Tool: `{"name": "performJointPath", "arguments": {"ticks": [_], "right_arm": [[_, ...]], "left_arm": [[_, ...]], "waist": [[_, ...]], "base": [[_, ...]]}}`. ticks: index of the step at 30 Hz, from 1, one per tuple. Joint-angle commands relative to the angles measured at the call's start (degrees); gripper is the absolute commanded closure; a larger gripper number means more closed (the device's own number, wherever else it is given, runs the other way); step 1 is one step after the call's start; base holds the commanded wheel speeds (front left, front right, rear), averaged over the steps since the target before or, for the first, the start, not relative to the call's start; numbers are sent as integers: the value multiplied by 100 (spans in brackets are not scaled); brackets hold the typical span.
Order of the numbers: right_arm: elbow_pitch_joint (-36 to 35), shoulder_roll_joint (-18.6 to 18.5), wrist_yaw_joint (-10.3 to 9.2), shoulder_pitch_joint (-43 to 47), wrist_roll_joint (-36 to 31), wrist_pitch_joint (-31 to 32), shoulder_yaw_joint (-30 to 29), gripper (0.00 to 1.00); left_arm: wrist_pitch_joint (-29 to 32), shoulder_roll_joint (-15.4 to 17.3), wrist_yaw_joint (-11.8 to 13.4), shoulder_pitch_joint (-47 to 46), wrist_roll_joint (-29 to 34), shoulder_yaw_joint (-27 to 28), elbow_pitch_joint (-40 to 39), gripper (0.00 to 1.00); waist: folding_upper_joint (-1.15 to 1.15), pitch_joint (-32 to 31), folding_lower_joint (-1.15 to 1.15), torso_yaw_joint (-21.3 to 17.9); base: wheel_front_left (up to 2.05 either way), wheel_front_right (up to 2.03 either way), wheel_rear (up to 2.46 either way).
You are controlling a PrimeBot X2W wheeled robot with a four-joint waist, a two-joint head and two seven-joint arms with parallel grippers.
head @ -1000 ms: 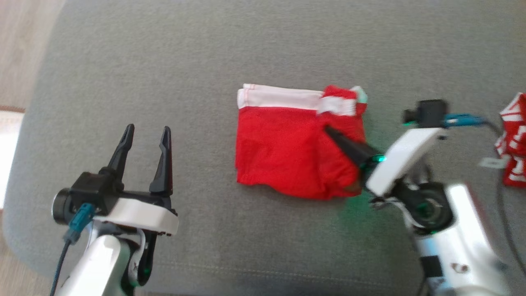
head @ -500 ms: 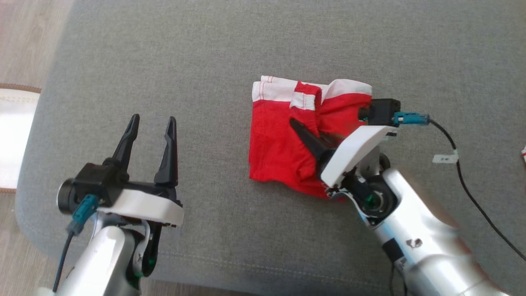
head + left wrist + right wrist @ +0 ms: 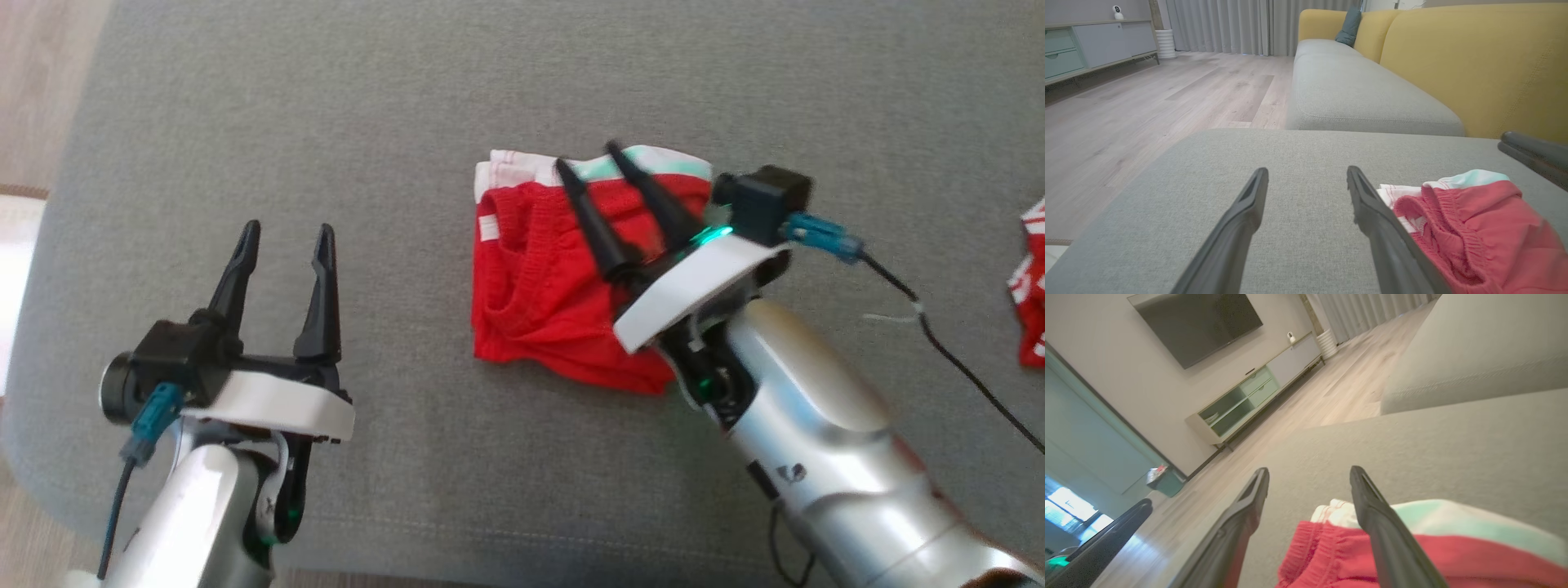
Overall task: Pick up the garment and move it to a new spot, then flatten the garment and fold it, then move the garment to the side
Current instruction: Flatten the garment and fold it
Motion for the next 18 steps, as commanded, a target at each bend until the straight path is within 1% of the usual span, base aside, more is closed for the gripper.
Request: {"name": "performJointPath", "arguments": {"ticks": [1,4,7,11,12,13,16,18], "right_arm": [[-187,27,-5,-33,-227,-143,-104,0],[-326,-133,-5,224,-586,-231,-537,0],[-567,-338,-5,626,-914,-240,-1107,0],[-1108,-543,-5,1305,-1452,-143,-1951,0],[-1290,-544,-5,1480,-1581,-106,-2167,0],[-1290,-544,-5,1480,-1581,-106,-2167,0],[-1924,-475,-5,1974,-2017,31,-2703,0],[-2363,-364,-5,2271,-2274,171,-2929,0]], "left_arm": [[-51,119,-9,-139,64,260,-167,0],[-51,154,9,-82,66,322,-173,0],[-51,190,46,-10,60,378,-192,0],[-47,256,92,94,17,459,-219,0],[-42,275,97,117,4,476,-226,0],[-42,275,97,117,4,476,-226,0],[-21,329,115,179,-26,517,-257,0],[-9,353,122,223,-58,541,-282,0]], "waist": [[0,-26,0,-67],[0,-71,0,-175],[0,-133,0,-273],[0,-213,0,-405],[0,-231,0,-435],[0,-231,0,-435],[0,-284,0,-525],[0,-330,0,-578]], "base": [[0,0,0],[0,0,0],[0,0,0],[0,0,0],[0,0,0],[0,0,0],[0,0,0],[0,0,0]]}}
